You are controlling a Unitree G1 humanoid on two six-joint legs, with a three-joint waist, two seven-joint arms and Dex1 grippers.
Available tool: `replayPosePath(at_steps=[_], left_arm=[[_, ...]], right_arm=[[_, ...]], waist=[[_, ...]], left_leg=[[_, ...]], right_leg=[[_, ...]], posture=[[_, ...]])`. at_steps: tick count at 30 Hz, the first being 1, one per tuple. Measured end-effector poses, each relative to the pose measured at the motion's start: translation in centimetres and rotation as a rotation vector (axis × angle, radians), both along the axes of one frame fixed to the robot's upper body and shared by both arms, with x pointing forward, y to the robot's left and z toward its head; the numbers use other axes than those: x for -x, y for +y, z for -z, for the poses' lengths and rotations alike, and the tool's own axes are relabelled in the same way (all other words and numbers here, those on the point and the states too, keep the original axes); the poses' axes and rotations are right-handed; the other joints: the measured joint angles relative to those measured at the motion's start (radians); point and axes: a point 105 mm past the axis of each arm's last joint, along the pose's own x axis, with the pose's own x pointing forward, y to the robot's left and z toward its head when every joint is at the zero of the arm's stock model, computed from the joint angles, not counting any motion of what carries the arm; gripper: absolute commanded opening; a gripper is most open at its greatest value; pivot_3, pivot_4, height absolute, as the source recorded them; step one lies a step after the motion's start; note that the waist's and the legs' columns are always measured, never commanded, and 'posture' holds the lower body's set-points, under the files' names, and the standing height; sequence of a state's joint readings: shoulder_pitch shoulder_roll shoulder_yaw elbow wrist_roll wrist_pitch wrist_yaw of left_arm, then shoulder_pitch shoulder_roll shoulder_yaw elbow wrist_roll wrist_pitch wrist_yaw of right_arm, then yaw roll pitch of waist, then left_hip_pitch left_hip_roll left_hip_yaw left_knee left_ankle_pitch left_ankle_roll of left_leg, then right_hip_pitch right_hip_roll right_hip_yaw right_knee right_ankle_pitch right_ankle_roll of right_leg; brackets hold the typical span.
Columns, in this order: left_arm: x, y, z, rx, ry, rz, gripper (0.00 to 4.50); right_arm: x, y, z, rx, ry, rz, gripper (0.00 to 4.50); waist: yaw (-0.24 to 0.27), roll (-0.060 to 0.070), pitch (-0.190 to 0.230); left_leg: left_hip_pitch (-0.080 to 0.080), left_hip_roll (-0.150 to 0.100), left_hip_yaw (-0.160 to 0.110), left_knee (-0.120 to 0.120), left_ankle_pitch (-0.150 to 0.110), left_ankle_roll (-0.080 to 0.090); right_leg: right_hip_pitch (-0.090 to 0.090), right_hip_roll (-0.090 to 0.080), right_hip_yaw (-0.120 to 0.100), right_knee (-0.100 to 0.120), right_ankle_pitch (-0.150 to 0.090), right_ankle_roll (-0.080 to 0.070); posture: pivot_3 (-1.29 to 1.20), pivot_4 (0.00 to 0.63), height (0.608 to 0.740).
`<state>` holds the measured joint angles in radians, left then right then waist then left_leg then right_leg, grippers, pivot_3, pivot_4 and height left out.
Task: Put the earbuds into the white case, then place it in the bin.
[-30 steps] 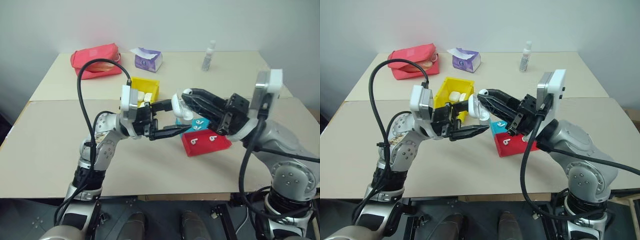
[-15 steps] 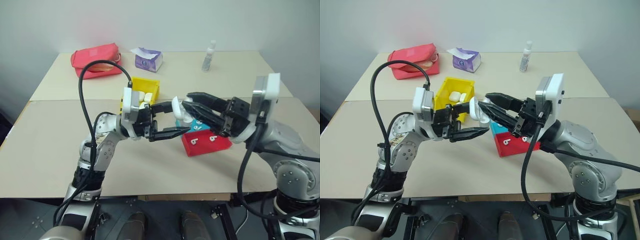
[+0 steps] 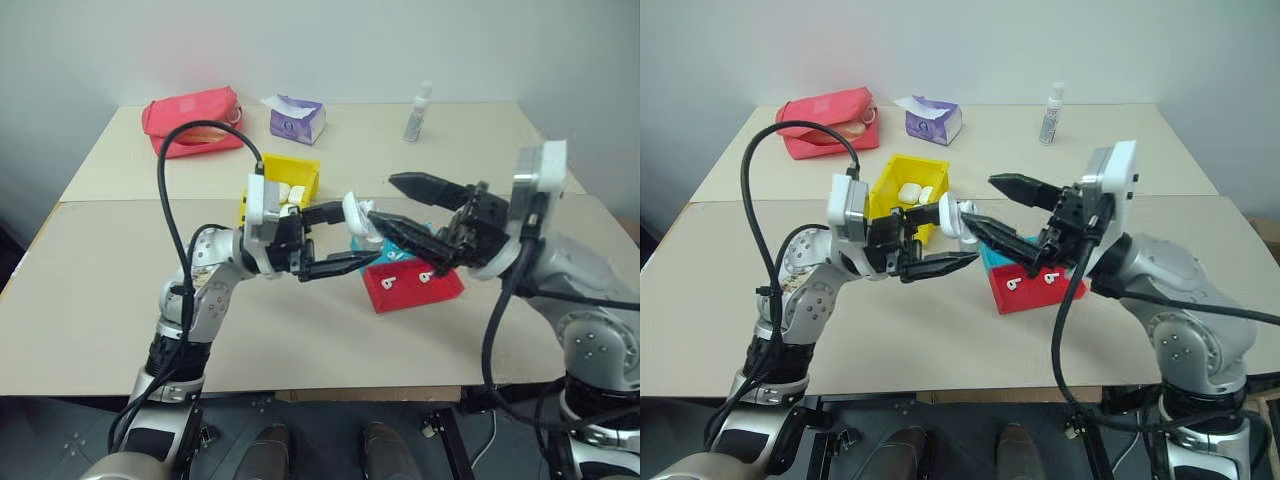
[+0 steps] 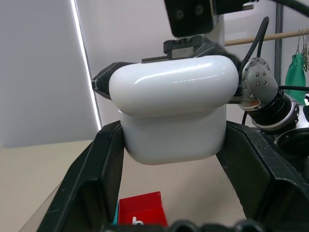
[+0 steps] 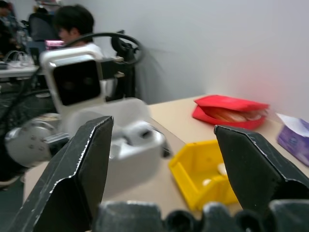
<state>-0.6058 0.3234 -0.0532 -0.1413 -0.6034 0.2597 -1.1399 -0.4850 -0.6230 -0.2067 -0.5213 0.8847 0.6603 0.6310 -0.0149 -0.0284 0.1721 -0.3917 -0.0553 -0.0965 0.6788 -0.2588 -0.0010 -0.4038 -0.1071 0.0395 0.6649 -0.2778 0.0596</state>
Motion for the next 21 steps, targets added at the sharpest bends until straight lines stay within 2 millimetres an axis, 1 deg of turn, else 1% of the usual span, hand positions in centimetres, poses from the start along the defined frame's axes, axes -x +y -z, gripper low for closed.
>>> replayPosePath(at_steps=[1, 3, 5, 6, 7, 9, 10, 11, 13, 16, 17, 21], left_arm=[[0.0, 0.2, -0.1, 0.003, -0.002, -0.003, 2.83], [-0.1, 0.4, -0.1, 0.001, -0.004, -0.009, 2.83], [-0.1, 0.5, -0.2, -0.004, -0.007, -0.014, 2.83], [-0.2, 0.7, -0.2, -0.006, -0.008, -0.022, 2.83], [-0.2, 0.8, -0.2, -0.007, -0.009, -0.027, 2.83], [-0.3, 1.1, -0.3, -0.001, -0.011, -0.041, 2.83], [-0.4, 1.2, -0.4, 0.003, -0.010, -0.048, 2.83], [-0.5, 1.4, -0.5, 0.007, -0.010, -0.058, 2.83], [-0.7, 1.5, -0.6, 0.014, -0.011, -0.074, 2.83], [-1.0, 1.8, -1.0, 0.022, -0.034, -0.108, 2.83], [-1.1, 1.8, -1.1, 0.024, -0.039, -0.118, 2.83], [-1.2, 2.1, -1.3, 0.032, -0.041, -0.139, 2.83]], right_arm=[[-0.8, -1.0, -0.7, 0.001, -0.009, 0.039, 3.88], [-1.9, -2.2, -2.1, 0.021, -0.033, 0.103, 3.88], [-3.4, -3.7, -3.3, 0.070, -0.049, 0.187, 3.88], [-4.4, -4.6, -3.6, 0.127, -0.056, 0.236, 3.88], [-5.3, -4.9, -3.2, 0.203, -0.051, 0.265, 3.88], [-7.5, -5.7, -1.5, 0.426, -0.029, 0.312, 3.88], [-8.4, -6.0, -0.6, 0.507, -0.021, 0.321, 3.88], [-9.3, -6.0, 0.5, 0.609, -0.022, 0.306, 3.88], [-10.6, -5.8, 2.6, 0.822, -0.057, 0.234, 3.88], [-11.6, -5.6, 5.0, 1.072, -0.108, 0.089, 3.88], [-11.9, -5.5, 5.4, 1.126, -0.119, 0.047, 3.88], [-12.6, -4.4, 6.8, 1.239, -0.136, -0.099, 3.88]], waist=[[-0.001, 0.000, 0.000], [-0.002, 0.000, 0.000], [-0.002, 0.000, 0.000], [-0.002, 0.000, 0.000], [-0.002, 0.000, 0.000], [-0.006, 0.000, 0.000], [-0.007, 0.000, 0.000], [-0.010, 0.000, 0.000], [-0.018, 0.000, 0.000], [-0.027, 0.000, 0.000], [-0.028, 0.000, 0.000], [-0.032, 0.000, 0.000]], left_leg=[[0.000, 0.000, 0.000, 0.000, 0.000, 0.000], [0.000, 0.000, 0.000, -0.001, 0.000, 0.000], [0.000, 0.000, 0.001, -0.001, 0.000, 0.000], [0.000, 0.000, 0.001, -0.001, 0.000, 0.000], [0.000, 0.000, 0.002, -0.001, 0.000, 0.000], [0.000, 0.000, 0.004, 0.000, 0.000, 0.001], [0.000, 0.000, 0.004, -0.001, 0.000, 0.001], [0.001, 0.001, 0.005, -0.001, 0.000, 0.001], [0.000, 0.001, 0.005, -0.001, 0.000, 0.001], [-0.001, 0.001, 0.005, -0.001, 0.000, 0.000], [-0.001, 0.001, 0.005, -0.001, 0.000, 0.000], [-0.001, 0.002, 0.005, 0.000, 0.002, -0.004]], right_leg=[[0.000, 0.000, 0.000, 0.000, 0.000, 0.000], [0.000, 0.000, 0.000, 0.000, 0.000, 0.000], [0.000, 0.000, 0.000, 0.000, 0.000, 0.000], [0.000, 0.000, 0.000, -0.001, 0.000, 0.000], [0.000, 0.000, 0.001, -0.001, 0.000, 0.000], [-0.001, 0.000, 0.001, -0.001, 0.000, 0.000], [-0.001, 0.000, 0.001, -0.001, 0.000, 0.000], [-0.001, 0.000, 0.002, -0.001, 0.000, 0.000], [-0.001, 0.000, 0.002, -0.001, 0.000, 0.000], [-0.002, 0.000, 0.002, -0.002, 0.000, 0.000], [-0.002, 0.000, 0.002, -0.002, 0.000, 0.000], [-0.003, 0.000, 0.003, -0.002, 0.000, 0.000]], posture=[[0.00, 0.150, 0.740], [0.00, 0.150, 0.740], [0.00, 0.150, 0.740], [0.00, 0.150, 0.740], [0.00, 0.150, 0.740], [0.00, 0.150, 0.740], [0.00, 0.150, 0.740], [0.00, 0.150, 0.740], [0.00, 0.150, 0.740], [0.00, 0.150, 0.740], [0.00, 0.150, 0.740], [0.00, 0.150, 0.740]])
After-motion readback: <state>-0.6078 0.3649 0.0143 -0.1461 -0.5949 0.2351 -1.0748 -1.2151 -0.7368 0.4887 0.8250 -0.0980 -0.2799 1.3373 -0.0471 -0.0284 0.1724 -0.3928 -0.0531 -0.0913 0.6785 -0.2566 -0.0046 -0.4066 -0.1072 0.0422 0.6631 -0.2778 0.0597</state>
